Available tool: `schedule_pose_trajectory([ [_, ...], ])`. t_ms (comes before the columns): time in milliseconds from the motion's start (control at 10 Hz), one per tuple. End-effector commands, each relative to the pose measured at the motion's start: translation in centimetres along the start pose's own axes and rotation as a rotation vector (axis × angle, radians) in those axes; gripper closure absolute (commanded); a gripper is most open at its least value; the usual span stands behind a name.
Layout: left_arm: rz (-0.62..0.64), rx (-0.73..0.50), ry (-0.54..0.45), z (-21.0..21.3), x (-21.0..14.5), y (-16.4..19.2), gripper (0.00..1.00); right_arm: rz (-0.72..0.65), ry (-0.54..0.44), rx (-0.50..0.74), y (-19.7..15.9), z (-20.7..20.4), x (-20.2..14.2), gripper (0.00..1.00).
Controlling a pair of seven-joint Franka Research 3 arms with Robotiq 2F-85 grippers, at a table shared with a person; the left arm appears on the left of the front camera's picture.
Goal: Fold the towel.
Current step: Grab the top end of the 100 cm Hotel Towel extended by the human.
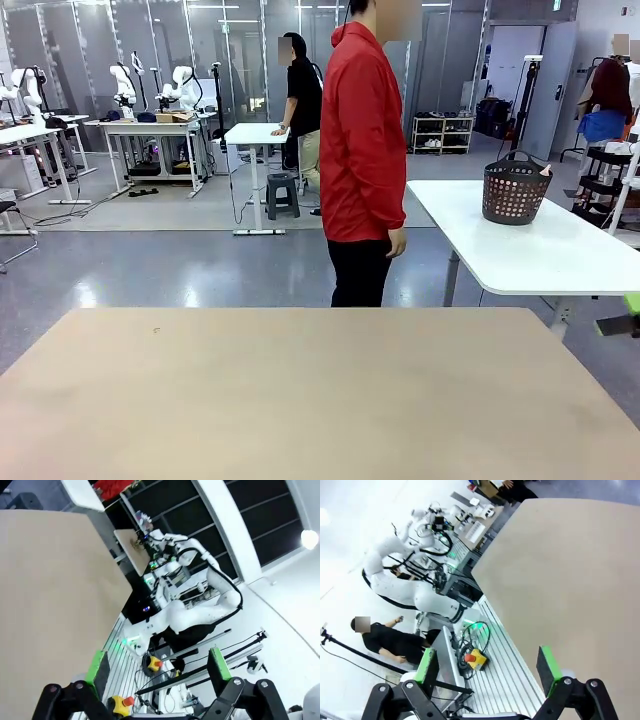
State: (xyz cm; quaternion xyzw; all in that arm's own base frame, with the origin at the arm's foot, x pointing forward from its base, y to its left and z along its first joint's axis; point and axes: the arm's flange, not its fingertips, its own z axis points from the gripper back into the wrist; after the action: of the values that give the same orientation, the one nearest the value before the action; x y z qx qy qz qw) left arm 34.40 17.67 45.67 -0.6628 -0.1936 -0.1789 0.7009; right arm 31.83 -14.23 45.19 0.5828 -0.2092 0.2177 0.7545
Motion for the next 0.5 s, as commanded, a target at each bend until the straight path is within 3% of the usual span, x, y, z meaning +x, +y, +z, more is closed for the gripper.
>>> schedule_pose_trajectory([
  [0, -0.017, -0.021, -0.037, 0.8, 1.3, -0.2, 0.00, 0.024, -0.027, -0.002, -0.5, 1.9, 1.3, 0.00],
  [200, 0.026, -0.006, -0.088, 1.6, 0.0, -0.4, 0.00, 0.011, -0.030, -0.011, -0.1, 2.4, 0.2, 0.00],
  [400, 0.012, 0.003, -0.060, 1.4, -0.3, 0.2, 0.00, -0.013, -0.028, -0.008, -0.7, 2.7, -0.1, 0.00],
])
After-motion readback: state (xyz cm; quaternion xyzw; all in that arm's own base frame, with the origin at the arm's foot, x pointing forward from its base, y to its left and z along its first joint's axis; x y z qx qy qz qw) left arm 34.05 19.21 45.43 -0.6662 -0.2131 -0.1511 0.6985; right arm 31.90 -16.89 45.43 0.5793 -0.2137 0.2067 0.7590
